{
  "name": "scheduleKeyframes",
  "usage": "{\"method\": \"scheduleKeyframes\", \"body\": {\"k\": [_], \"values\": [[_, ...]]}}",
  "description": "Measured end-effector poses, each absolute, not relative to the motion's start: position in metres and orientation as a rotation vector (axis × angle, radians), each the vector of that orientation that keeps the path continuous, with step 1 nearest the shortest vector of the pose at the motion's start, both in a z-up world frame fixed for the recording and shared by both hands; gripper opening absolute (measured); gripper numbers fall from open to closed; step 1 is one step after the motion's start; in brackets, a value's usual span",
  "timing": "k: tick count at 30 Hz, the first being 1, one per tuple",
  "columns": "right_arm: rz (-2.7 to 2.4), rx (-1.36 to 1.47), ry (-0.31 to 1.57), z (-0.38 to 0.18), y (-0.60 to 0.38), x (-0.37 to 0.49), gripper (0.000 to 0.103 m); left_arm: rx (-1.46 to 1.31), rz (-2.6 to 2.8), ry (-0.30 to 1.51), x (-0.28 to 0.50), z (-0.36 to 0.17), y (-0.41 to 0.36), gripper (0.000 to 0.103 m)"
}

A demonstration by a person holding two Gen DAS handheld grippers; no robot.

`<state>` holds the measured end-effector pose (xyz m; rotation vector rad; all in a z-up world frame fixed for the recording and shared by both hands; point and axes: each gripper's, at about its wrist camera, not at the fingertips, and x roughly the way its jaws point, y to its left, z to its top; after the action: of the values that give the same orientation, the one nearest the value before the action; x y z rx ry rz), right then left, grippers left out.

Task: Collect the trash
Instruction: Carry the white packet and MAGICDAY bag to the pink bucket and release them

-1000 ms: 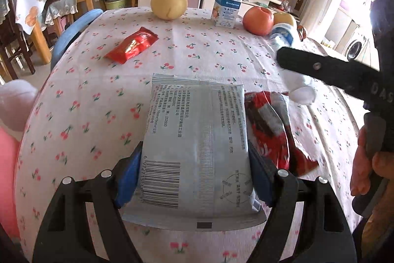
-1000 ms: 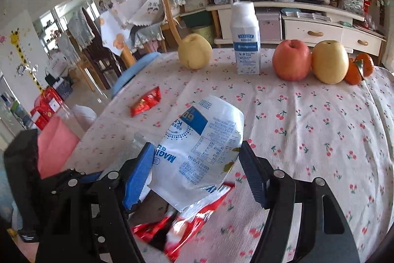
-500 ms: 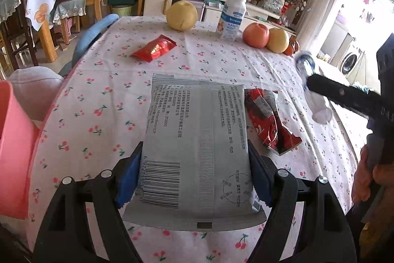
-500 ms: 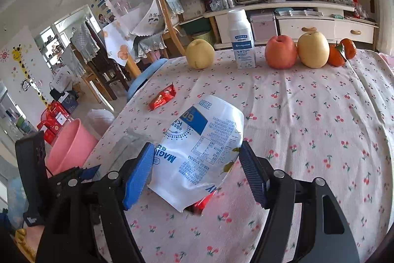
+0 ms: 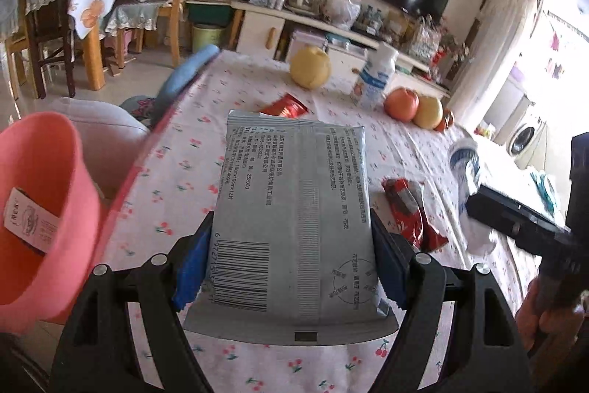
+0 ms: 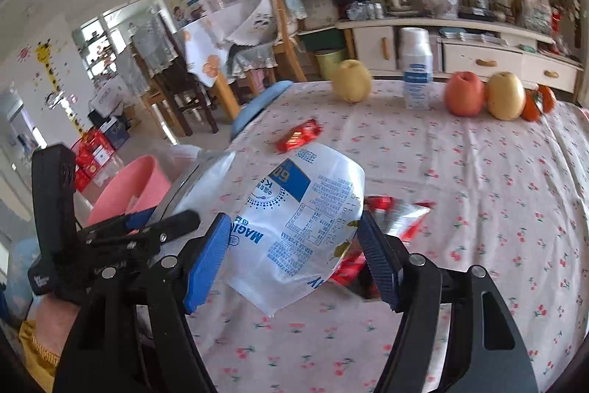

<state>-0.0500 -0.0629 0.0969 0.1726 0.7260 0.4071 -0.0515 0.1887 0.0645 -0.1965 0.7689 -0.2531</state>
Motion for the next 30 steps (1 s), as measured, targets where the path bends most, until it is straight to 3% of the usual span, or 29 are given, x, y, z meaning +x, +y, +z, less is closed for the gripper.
{"method": "scheduleKeyframes", "body": {"k": [16, 30], "values": [[0.651, 0.037, 0.715, 0.122, 0.099, -0.035, 0.071, -0.444, 0.061, 0.662, -0.067, 0.082, 0.336, 0.078], [0.787, -0.085, 0.747, 0.089, 0.236, 0.002, 0.073, -0.626, 0.27, 0.658, -0.072, 0.064, 0.429, 0.078]]}}
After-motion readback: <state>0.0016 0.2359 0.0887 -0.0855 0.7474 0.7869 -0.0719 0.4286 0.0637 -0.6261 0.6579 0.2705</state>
